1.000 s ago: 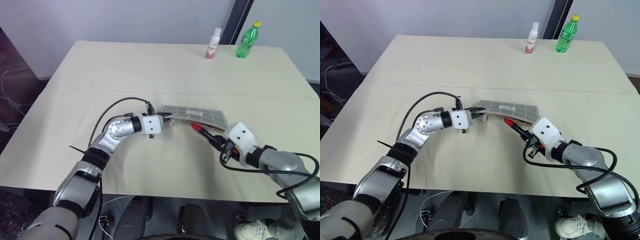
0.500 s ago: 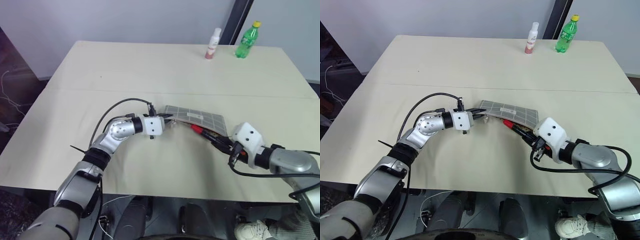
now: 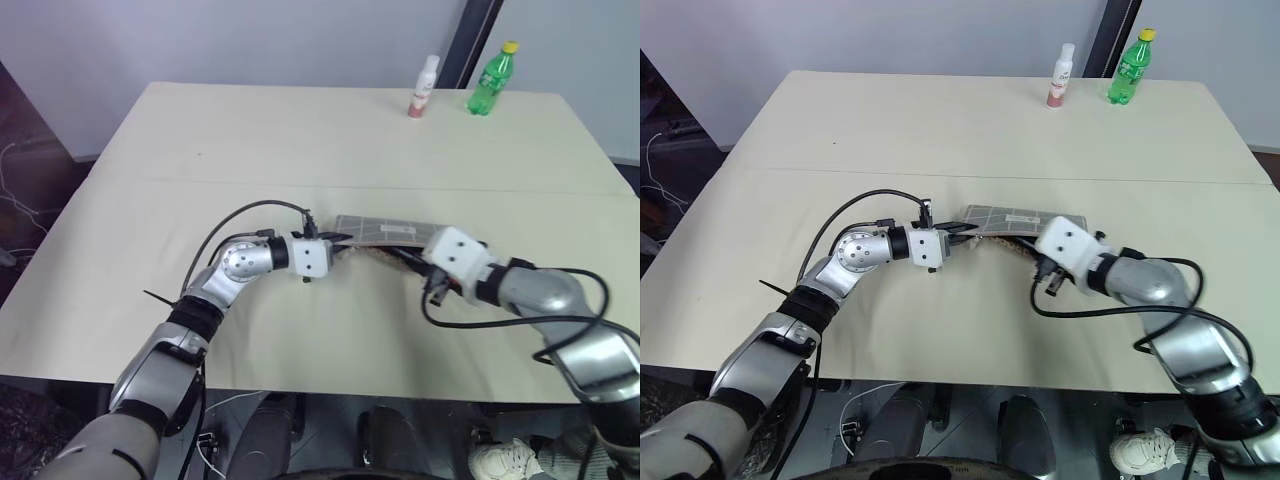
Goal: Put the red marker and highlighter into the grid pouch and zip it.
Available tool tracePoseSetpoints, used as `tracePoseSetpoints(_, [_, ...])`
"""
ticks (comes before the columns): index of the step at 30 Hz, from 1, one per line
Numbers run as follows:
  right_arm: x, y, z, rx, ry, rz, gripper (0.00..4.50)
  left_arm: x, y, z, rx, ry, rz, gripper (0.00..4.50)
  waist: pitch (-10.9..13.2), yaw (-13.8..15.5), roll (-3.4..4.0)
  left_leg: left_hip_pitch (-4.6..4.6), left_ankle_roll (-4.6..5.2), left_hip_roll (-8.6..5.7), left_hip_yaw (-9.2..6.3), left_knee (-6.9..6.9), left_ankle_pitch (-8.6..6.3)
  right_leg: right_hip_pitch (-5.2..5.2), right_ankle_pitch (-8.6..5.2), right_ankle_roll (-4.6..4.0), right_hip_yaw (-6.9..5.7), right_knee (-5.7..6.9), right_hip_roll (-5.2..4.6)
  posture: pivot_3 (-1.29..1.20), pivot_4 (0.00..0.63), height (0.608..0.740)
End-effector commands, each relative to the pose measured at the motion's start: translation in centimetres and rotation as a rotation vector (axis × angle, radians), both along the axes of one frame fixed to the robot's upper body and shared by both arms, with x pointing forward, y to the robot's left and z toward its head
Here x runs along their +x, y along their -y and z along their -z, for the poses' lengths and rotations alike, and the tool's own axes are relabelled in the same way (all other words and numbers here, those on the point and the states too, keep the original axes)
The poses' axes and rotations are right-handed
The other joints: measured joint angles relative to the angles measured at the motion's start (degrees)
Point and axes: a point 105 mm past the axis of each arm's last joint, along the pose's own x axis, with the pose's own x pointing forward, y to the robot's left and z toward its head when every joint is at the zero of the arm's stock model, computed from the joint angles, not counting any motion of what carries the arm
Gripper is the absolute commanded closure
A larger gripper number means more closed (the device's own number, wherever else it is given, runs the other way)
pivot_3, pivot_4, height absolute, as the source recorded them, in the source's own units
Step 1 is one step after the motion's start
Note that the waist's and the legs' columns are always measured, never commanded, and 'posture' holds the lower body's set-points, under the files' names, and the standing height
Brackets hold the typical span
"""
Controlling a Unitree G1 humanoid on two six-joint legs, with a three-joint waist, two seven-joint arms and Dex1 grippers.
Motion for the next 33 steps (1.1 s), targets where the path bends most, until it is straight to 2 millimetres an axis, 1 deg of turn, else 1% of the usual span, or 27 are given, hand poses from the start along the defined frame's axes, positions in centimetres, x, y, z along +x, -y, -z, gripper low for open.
tracePoseSetpoints(1, [0.8,-0.4,-0.7,-0.129,0.103,-0.039,4.18,-0.2,0.7,-2.2,-0.033,0.061,0.043,4.5,0.0,0.02,0.0,-0.02,0.0,-0.03,0.0,0.0,0.0,-0.01,0.0,0.0,0.0,0.0,0.01,0.0,0.15,0.74])
tracePoseSetpoints(2, [0.9,-0.5,-0.6,-0.158,0.119,-0.059,4.18,-0.1,0.6,-2.4,-0.036,0.065,0.042,4.5,0.0,-0.01,0.0,-0.02,0.0,-0.06,0.01,0.0,0.0,-0.02,0.0,0.0,0.0,0.0,0.01,0.0,0.15,0.74])
tracePoseSetpoints(4, [1.4,0.0,-0.7,-0.244,0.184,-0.073,4.18,0.3,0.2,-2.7,-0.036,0.069,0.026,4.5,0.0,-0.04,0.0,-0.02,0.0,-0.08,0.02,0.01,0.0,-0.01,0.0,0.0,0.01,0.0,0.01,0.0,0.15,0.74])
tracePoseSetpoints(5, [1.5,0.2,-0.7,-0.259,0.195,-0.074,4.18,0.5,-0.1,-2.7,-0.033,0.07,0.016,4.5,0.0,-0.03,0.0,-0.02,-0.01,-0.08,0.01,0.01,0.0,-0.01,0.0,0.0,0.0,0.0,0.02,0.0,0.15,0.74])
tracePoseSetpoints(7, [1.5,0.6,-0.9,-0.23,0.189,-0.066,4.18,0.9,-0.6,-2.8,-0.036,0.066,-0.003,4.5,0.0,-0.12,0.0,-0.02,-0.02,-0.07,0.01,0.01,0.01,-0.01,0.0,0.0,0.0,0.02,0.05,0.0,0.15,0.74])
tracePoseSetpoints(9, [1.1,0.5,-1.4,-0.158,0.183,-0.077,3.15,1.0,-0.8,-2.8,-0.046,0.058,-0.012,4.5,0.0,-0.12,0.0,-0.01,-0.02,-0.07,0.02,0.01,0.02,-0.01,0.0,0.01,0.0,0.02,0.05,0.0,0.15,0.74])
tracePoseSetpoints(10, [0.7,0.2,-2.0,-0.08,0.182,-0.083,2.81,1.0,-0.8,-2.8,-0.053,0.051,-0.012,4.5,0.01,-0.08,0.0,-0.02,0.0,-0.07,0.01,0.0,0.04,-0.01,0.0,0.01,0.0,0.02,0.06,0.0,0.15,0.74])
tracePoseSetpoints(11, [0.3,0.0,-2.4,-0.021,0.18,-0.084,2.28,0.9,-0.8,-2.7,-0.059,0.045,-0.01,4.5,0.01,-0.1,0.0,-0.01,0.05,-0.06,0.0,0.0,0.07,0.0,0.0,0.01,-0.01,0.02,0.07,0.0,0.15,0.74])
tracePoseSetpoints(12, [0.0,0.0,-2.8,0.002,0.19,-0.09,1.77,0.8,-0.7,-2.7,-0.063,0.042,-0.007,4.5,0.0,-0.1,0.0,-0.01,0.05,-0.05,0.0,0.0,0.07,0.01,0.01,0.01,0.0,0.02,0.08,0.0,0.15,0.74])
tracePoseSetpoints(14, [-1.3,-0.6,-3.5,0.074,0.177,-0.136,0.72,0.6,-0.6,-2.7,-0.075,0.032,-0.004,4.5,0.01,-0.04,0.0,-0.01,0.06,-0.05,0.0,0.0,0.08,0.01,0.01,0.02,-0.01,0.03,0.08,0.0,0.15,0.74])
tracePoseSetpoints(15, [-2.1,-1.0,-4.0,0.126,0.176,-0.167,0.27,0.5,-0.4,-2.5,-0.072,0.03,0.0,4.5,0.01,-0.02,0.0,-0.01,0.07,-0.05,0.0,0.0,0.08,0.03,0.01,0.02,-0.01,0.03,0.09,0.0,0.15,0.74])
tracePoseSetpoints(16, [-2.7,-1.4,-4.5,0.179,0.17,-0.193,0.27,0.4,-0.3,-2.4,-0.07,0.027,0.004,4.5,0.01,-0.04,0.0,-0.01,0.07,-0.05,0.0,0.02,0.07,0.03,0.01,0.02,-0.01,0.03,0.09,0.0,0.15,0.74])
tracePoseSetpoints(18, [-3.4,-1.5,-5.3,0.221,0.172,-0.212,0.27,0.3,-0.1,-2.4,-0.079,0.017,0.009,4.5,0.0,-0.1,0.0,0.02,0.0,-0.04,0.0,0.03,0.02,0.06,0.02,0.03,0.0,0.03,0.08,0.0,0.15,0.74])
tracePoseSetpoints(19, [-3.8,-1.6,-5.7,0.272,0.157,-0.217,0.27,0.3,0.0,-2.4,-0.077,0.017,0.014,4.5,0.0,-0.08,0.0,0.02,-0.02,-0.04,0.0,0.03,0.01,0.06,0.02,0.04,0.0,0.03,0.08,0.0,0.15,0.74])
tracePoseSetpoints(22, [-5.4,-2.6,-5.8,0.4,0.055,-0.263,0.27,0.4,0.4,-2.5,-0.082,0.009,0.017,4.5,0.0,-0.03,0.0,0.02,-0.01,-0.02,-0.01,0.04,0.01,0.07,0.02,0.04,0.0,0.03,0.07,0.0,0.15,0.74])
tracePoseSetpoints(25, [-6.9,-3.9,-3.8,0.431,-0.095,-0.297,0.27,0.2,1.0,-2.4,-0.066,0.016,0.033,4.5,0.0,-0.05,0.0,0.02,0.0,-0.02,-0.01,0.03,0.0,0.06,0.02,0.04,0.0,0.02,0.0,0.0,0.15,0.74])
tracePoseSetpoints(27, [-5.9,-4.3,-2.7,0.525,-0.144,-0.206,0.27,0.2,1.3,-2.4,-0.059,0.019,0.035,4.5,-0.01,-0.14,-0.04,0.02,0.0,-0.02,-0.01,0.03,0.0,0.05,0.02,0.04,0.0,0.02,-0.01,0.0,0.15,0.74])
tracePoseSetpoints(29, [-5.3,-5.1,0.2,0.569,-0.264,-0.128,0.27,0.2,1.4,-2.4,-0.028,0.039,0.046,4.5,-0.02,-0.18,-0.03,0.03,0.0,0.04,-0.01,0.03,0.0,0.04,0.03,0.01,0.01,0.03,0.01,0.0,0.15,0.74])
tracePoseSetpoints(30, [-5.3,-5.3,1.0,0.575,-0.299,-0.115,0.27,0.2,1.5,-2.3,-0.019,0.046,0.049,4.5,-0.02,-0.18,-0.04,0.04,0.0,0.04,-0.01,0.04,0.0,0.05,0.04,0.01,0.01,0.04,0.02,0.0,0.15,0.74])
tracePoseSetpoints(31, [-5.2,-5.5,1.5,0.588,-0.317,-0.095,0.27,0.2,1.5,-2.4,-0.011,0.053,0.052,4.5,-0.02,-0.13,-0.03,0.03,0.0,0.04,-0.03,0.04,0.0,0.04,0.04,0.01,0.0,0.03,0.03,0.0,0.15,0.74])
tracePoseSetpoints(33, [-3.8,-5.3,2.5,0.631,-0.319,-0.011,0.27,0.2,1.5,-2.5,0.008,0.074,0.06,4.5,-0.01,-0.13,-0.04,0.02,0.0,0.0,-0.01,0.03,0.0,0.03,0.03,0.01,0.01,0.03,0.04,0.0,0.15,0.74])
